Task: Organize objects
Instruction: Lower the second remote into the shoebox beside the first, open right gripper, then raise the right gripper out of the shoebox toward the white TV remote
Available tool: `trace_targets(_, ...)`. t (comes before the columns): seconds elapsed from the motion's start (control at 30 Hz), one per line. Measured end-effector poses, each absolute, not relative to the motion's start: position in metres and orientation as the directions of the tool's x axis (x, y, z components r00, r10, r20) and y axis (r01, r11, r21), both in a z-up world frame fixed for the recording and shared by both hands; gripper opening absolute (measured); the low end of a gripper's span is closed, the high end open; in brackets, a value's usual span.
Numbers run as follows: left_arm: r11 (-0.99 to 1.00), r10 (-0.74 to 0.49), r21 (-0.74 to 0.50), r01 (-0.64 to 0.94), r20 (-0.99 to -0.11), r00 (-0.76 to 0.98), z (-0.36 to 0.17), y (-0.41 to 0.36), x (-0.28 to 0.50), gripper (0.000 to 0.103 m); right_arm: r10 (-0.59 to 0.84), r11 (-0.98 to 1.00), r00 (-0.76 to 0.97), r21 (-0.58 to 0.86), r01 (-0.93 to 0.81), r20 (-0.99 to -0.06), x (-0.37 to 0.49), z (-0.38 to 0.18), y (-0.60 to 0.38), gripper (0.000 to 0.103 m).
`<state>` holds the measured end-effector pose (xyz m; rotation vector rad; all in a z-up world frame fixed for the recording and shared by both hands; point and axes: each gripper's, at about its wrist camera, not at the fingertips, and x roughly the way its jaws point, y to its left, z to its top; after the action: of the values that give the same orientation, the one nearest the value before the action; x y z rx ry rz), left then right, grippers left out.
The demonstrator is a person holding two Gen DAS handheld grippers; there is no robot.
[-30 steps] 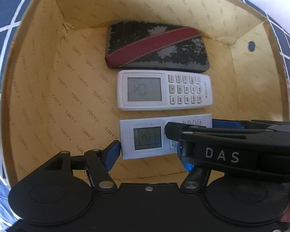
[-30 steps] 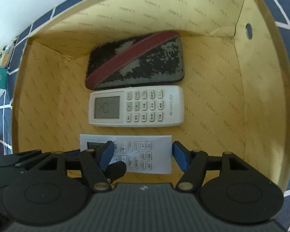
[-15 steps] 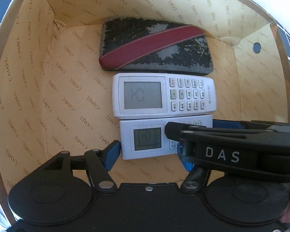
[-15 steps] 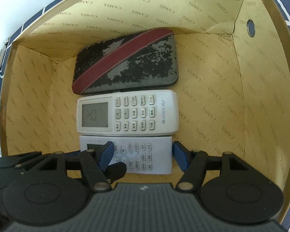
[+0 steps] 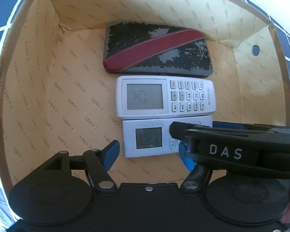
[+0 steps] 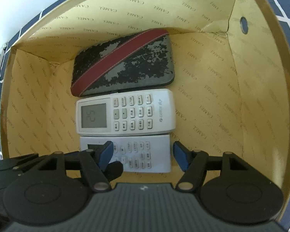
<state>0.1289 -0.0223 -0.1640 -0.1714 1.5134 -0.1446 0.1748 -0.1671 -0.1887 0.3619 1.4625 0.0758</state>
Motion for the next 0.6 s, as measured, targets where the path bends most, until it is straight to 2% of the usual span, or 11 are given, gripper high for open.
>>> trace_targets(0.4,0.983,-0.179,-0.182,-0.012,-0.974,0.140,-0.122,-0.030,0.104,0.076,0.264,0.943,0.207,0.297,0.151,-0.942,0.157,-0.144,-0.172,0.070)
trace_targets(0.47,0.985,-0.169,-0.174,-0.014,-0.973,0.158,-0.114,-0.033,0.098,0.081,0.261,0.943,0.227,0.298,0.146,-0.938,0.151,-0.133,-0.178,0.073)
trace_targets(0.6,0.985,-0.162,-0.169,-0.021,-0.967,0.197,-0.094,-0.032,0.084,0.084,0.252,0.949,0.260,0.291,0.123,-0.932,0.139,-0.121,-0.173,0.080)
